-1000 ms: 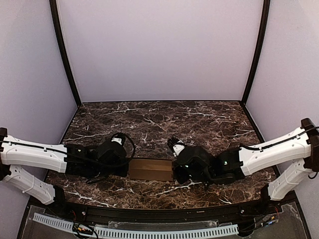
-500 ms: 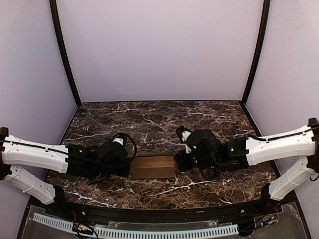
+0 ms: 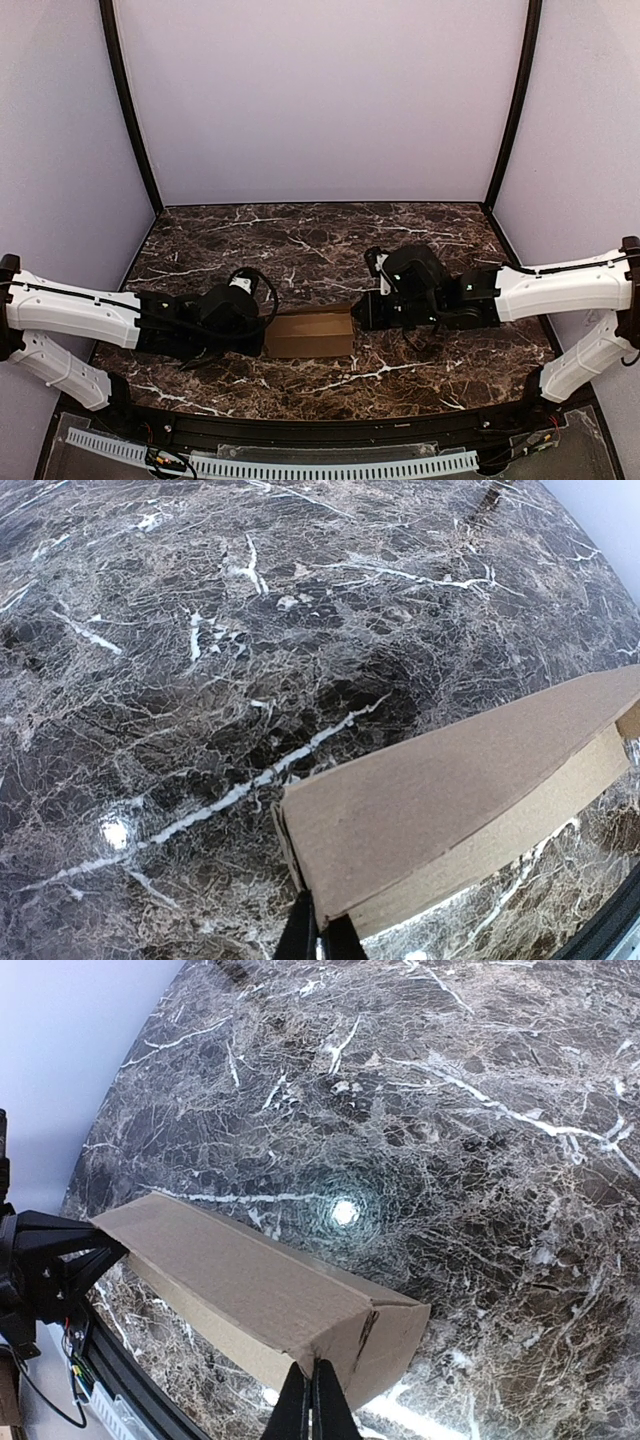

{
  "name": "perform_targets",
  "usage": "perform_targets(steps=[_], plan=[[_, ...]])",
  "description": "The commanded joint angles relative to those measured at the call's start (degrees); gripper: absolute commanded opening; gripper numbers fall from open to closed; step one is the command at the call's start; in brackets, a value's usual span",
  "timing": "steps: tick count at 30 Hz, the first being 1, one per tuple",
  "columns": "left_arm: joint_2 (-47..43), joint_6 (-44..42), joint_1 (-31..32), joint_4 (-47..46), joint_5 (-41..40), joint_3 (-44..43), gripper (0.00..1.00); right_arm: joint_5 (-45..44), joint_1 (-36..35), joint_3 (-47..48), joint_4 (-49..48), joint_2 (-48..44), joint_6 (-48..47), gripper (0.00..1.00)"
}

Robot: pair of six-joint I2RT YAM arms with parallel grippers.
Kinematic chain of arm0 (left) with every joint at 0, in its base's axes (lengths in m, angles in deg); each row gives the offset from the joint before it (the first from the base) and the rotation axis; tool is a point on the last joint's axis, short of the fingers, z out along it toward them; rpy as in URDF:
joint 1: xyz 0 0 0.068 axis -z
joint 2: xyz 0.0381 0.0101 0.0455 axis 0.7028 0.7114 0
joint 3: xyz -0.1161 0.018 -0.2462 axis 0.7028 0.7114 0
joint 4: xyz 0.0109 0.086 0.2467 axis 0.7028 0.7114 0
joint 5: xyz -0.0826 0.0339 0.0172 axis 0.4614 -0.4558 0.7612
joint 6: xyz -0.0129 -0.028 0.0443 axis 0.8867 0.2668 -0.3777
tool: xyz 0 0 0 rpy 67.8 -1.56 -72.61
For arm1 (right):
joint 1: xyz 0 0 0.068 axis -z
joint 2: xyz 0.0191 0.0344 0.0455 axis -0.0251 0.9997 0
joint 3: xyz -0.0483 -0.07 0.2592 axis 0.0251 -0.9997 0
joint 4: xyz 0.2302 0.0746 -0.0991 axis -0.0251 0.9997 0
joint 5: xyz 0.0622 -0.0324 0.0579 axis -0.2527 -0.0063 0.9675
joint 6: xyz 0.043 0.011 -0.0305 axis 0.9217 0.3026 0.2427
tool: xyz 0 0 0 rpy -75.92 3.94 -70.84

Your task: Fold the paper box

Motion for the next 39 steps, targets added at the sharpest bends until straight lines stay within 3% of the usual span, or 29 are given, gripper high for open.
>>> perform_targets(steps=[1, 21, 39], plan=[[1.7, -0.8, 0.7, 3.2, 3.1, 1.1, 0.0, 3.3, 1.2, -0.6, -1.5, -2.1, 2.5, 0.0], [2.1, -1.1, 0.7, 2.9, 3.2, 0.8, 0.01, 0.2, 0.8, -5.7, -2.5, -0.8, -2.3, 0.0], [3.3, 0.0, 0.7, 2.6, 4.9, 0.5, 0.0, -12.7, -9.1, -9.7, -6.2, 5.6, 0.4, 0.0]])
